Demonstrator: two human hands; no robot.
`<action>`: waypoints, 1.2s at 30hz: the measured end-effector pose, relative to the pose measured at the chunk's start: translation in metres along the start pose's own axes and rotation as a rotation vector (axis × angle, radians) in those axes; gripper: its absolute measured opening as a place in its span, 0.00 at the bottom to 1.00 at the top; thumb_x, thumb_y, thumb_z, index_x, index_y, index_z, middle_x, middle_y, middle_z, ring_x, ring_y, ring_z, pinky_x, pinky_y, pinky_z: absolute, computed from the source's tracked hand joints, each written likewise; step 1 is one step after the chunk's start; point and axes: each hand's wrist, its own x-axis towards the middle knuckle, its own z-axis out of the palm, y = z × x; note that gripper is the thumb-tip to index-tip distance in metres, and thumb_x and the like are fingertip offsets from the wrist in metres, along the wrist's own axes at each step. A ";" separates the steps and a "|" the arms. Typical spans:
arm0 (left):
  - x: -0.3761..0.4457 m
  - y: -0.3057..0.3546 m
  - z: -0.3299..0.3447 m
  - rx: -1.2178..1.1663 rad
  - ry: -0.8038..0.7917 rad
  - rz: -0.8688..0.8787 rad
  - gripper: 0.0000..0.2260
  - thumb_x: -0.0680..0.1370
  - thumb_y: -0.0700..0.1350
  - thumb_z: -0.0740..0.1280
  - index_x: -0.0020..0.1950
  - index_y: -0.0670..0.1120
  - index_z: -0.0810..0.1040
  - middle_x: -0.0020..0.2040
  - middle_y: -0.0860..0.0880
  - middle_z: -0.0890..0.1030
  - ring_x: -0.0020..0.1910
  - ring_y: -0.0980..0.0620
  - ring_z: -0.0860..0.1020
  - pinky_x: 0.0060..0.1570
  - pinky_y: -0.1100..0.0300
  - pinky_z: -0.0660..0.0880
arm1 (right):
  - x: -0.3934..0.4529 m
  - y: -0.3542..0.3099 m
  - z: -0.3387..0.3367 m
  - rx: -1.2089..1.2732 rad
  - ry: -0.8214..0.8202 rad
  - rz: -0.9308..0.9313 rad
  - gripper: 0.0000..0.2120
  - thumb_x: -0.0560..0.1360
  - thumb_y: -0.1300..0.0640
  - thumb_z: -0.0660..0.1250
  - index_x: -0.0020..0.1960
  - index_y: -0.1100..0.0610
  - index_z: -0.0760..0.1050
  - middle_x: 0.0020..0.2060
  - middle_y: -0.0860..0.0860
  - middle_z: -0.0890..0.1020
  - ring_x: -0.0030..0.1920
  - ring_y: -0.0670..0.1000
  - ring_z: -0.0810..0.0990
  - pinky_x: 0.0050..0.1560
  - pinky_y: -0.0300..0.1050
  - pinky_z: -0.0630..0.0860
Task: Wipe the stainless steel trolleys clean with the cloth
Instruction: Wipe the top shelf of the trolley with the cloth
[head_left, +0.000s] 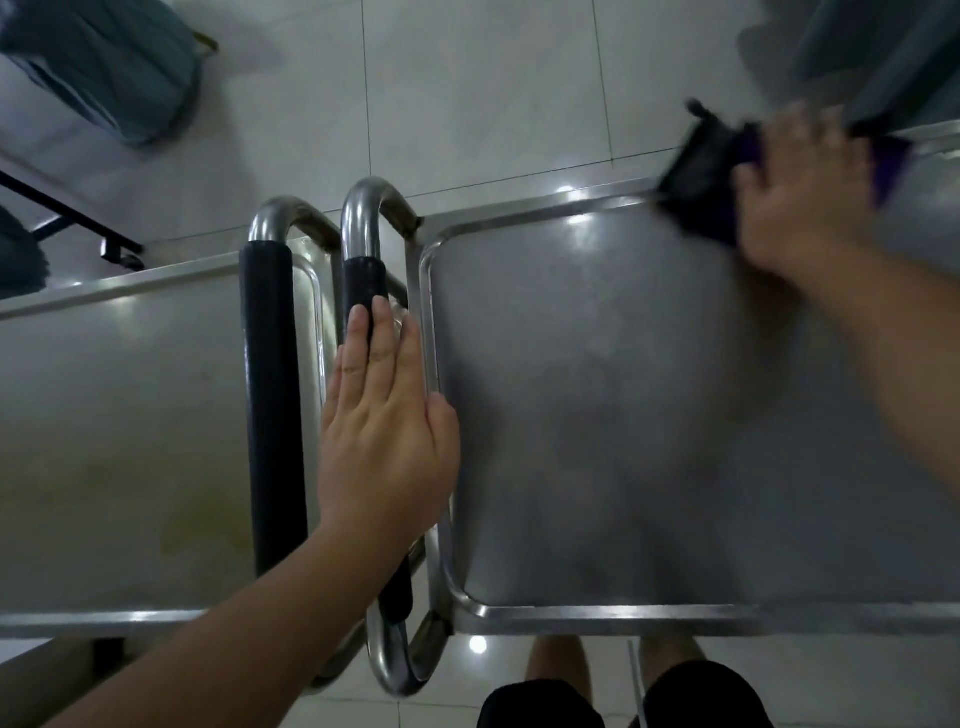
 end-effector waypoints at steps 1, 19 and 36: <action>-0.001 0.000 0.000 -0.005 -0.001 -0.002 0.31 0.84 0.52 0.50 0.87 0.46 0.49 0.87 0.52 0.40 0.83 0.58 0.34 0.81 0.58 0.34 | 0.003 0.027 -0.005 0.032 0.016 0.126 0.33 0.84 0.40 0.45 0.85 0.54 0.51 0.85 0.54 0.51 0.83 0.61 0.48 0.82 0.62 0.46; 0.001 -0.004 0.002 -0.001 0.038 0.013 0.32 0.83 0.52 0.49 0.87 0.43 0.51 0.87 0.46 0.44 0.85 0.54 0.37 0.82 0.56 0.35 | -0.110 -0.274 0.054 0.019 -0.062 -0.393 0.35 0.85 0.39 0.43 0.85 0.55 0.44 0.85 0.52 0.45 0.84 0.58 0.41 0.82 0.62 0.42; 0.000 0.000 0.003 0.094 -0.006 0.044 0.30 0.85 0.55 0.45 0.87 0.50 0.46 0.87 0.45 0.39 0.84 0.49 0.33 0.76 0.54 0.28 | -0.311 -0.105 0.090 -0.118 -0.213 -0.661 0.36 0.84 0.35 0.48 0.86 0.52 0.47 0.85 0.49 0.49 0.84 0.55 0.43 0.81 0.62 0.51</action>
